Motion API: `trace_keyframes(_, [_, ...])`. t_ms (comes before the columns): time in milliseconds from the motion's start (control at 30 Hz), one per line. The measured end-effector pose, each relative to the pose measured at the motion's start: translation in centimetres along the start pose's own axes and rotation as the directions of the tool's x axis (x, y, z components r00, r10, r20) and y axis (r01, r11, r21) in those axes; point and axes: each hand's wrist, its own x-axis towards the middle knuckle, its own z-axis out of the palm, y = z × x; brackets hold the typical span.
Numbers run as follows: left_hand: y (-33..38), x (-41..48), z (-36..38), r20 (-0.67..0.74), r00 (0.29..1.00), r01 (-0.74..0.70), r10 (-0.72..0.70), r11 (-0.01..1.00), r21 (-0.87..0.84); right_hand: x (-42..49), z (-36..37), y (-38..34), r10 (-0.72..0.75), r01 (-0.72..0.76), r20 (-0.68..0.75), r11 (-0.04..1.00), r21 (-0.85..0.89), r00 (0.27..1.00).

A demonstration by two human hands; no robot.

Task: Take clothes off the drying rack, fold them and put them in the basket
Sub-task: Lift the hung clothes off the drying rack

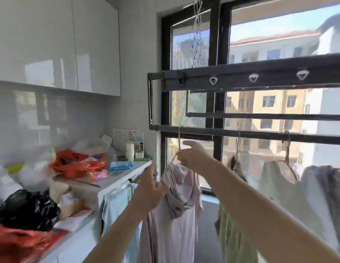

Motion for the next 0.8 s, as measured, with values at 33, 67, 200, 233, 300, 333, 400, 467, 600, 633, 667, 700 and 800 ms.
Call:
trace_keyframes(33, [-0.7, 0.5, 0.1, 0.009, 0.999, 0.031, -0.031, 0.998, -0.058, 1.2, 0.3, 0.5, 0.057, -0.058, -0.006, 0.994, -0.089, 0.998])
trace_keyframes(67, [-1.0, 0.8, 0.1, 0.025, 0.999, 0.046, -0.044, 0.997, -0.069, 1.7, 0.5, 0.7, 0.103, -0.106, -0.030, 0.983, -0.150, 0.994])
trace_keyframes(200, [-2.0, 2.0, -0.4, -0.015, 1.000, -0.001, 0.000, 0.997, -0.075, 4.6, 0.9, 2.2, 0.235, -0.236, 0.026, 0.964, 0.119, 0.972])
trace_keyframes(233, [-1.9, 2.3, -0.8, -0.021, 1.000, -0.003, 0.001, 0.996, -0.089, 4.9, 1.0, 2.1, 0.274, -0.277, 0.048, 0.928, 0.249, 0.961])
trace_keyframes(300, [-1.5, 3.0, -1.4, -0.020, 1.000, -0.007, 0.004, 0.994, -0.110, 5.2, 0.9, 1.2, 0.314, -0.341, 0.132, 0.855, 0.392, 0.940])
trace_keyframes(333, [-1.2, 3.4, -1.6, -0.026, 1.000, -0.016, 0.014, 0.995, -0.096, 5.1, 0.6, 0.6, 0.319, -0.340, 0.119, 0.864, 0.371, 0.940])
trace_keyframes(400, [-0.2, 4.4, -1.8, -0.024, 0.999, -0.033, 0.032, 0.998, -0.047, 4.5, -0.1, -1.0, 0.274, -0.295, 0.108, 0.883, 0.365, 0.956])
trace_keyframes(467, [1.5, 5.5, -1.7, -0.037, 0.997, -0.069, 0.068, 0.997, -0.026, 3.6, -0.8, -2.5, 0.195, -0.213, 0.086, 0.896, 0.388, 0.977])
trace_keyframes(600, [6.2, 6.9, -1.2, -0.098, 0.988, -0.133, 0.119, 0.979, -0.153, -1.1, -1.6, -4.6, 0.057, -0.114, 0.208, 0.954, 0.277, 0.977])
trace_keyframes(633, [7.2, 7.0, -1.0, -0.078, 0.991, -0.126, 0.112, 0.972, -0.199, -2.5, -1.6, -4.5, 0.057, -0.120, 0.251, 0.962, 0.244, 0.966])
trace_keyframes(667, [7.8, 7.3, -0.7, -0.048, 0.993, -0.118, 0.110, 0.964, -0.240, -3.9, -1.7, -4.3, 0.069, -0.130, 0.281, 0.970, 0.206, 0.957])
trace_keyframes(700, [8.5, 7.5, -0.5, -0.014, 0.993, -0.115, 0.116, 0.956, -0.268, -5.2, -1.9, -3.9, 0.081, -0.138, 0.302, 0.975, 0.174, 0.950])
trace_keyframes(800, [9.1, 8.1, 0.6, 0.049, 0.992, -0.093, 0.116, 0.938, -0.333, -8.2, -2.5, -2.4, 0.120, -0.188, 0.342, 0.967, 0.171, 0.932])
